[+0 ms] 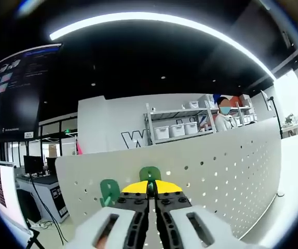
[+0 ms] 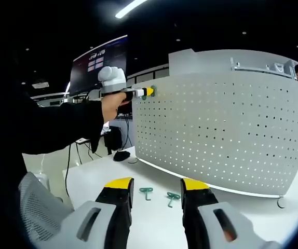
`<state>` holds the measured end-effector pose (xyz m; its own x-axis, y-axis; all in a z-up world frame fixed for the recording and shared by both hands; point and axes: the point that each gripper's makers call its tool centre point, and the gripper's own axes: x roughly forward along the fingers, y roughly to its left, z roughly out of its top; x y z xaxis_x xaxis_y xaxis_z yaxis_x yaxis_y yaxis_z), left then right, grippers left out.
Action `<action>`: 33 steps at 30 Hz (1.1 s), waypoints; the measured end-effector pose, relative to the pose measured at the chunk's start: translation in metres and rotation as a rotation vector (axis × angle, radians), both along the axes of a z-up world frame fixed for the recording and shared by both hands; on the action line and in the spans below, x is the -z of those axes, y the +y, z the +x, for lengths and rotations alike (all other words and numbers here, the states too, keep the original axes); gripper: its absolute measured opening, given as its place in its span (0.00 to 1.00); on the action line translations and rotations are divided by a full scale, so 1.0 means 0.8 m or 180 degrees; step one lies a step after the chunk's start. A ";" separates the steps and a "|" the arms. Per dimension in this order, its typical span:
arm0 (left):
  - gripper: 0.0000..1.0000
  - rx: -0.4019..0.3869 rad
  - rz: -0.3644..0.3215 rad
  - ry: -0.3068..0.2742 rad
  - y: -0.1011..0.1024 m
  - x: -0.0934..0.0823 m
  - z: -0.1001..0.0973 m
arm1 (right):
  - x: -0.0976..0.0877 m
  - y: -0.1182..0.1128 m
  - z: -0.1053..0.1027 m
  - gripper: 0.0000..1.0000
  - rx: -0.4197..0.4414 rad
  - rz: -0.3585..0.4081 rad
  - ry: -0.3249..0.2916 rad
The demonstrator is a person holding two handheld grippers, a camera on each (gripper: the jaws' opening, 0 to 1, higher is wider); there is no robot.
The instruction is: Insert the hook assembly into the mounting plate slot until the hook locks in place.
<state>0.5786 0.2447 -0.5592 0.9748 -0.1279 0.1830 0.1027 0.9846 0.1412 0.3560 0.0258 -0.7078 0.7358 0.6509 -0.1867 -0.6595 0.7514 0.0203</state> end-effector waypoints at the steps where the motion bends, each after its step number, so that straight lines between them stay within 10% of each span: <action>1: 0.02 -0.0001 0.0003 0.0002 0.000 0.001 -0.001 | 0.000 0.000 0.000 0.34 -0.0001 -0.0001 0.0001; 33: 0.03 -0.0172 0.0330 -0.0140 0.000 0.010 0.001 | 0.006 -0.002 0.002 0.33 0.0025 -0.0032 0.0052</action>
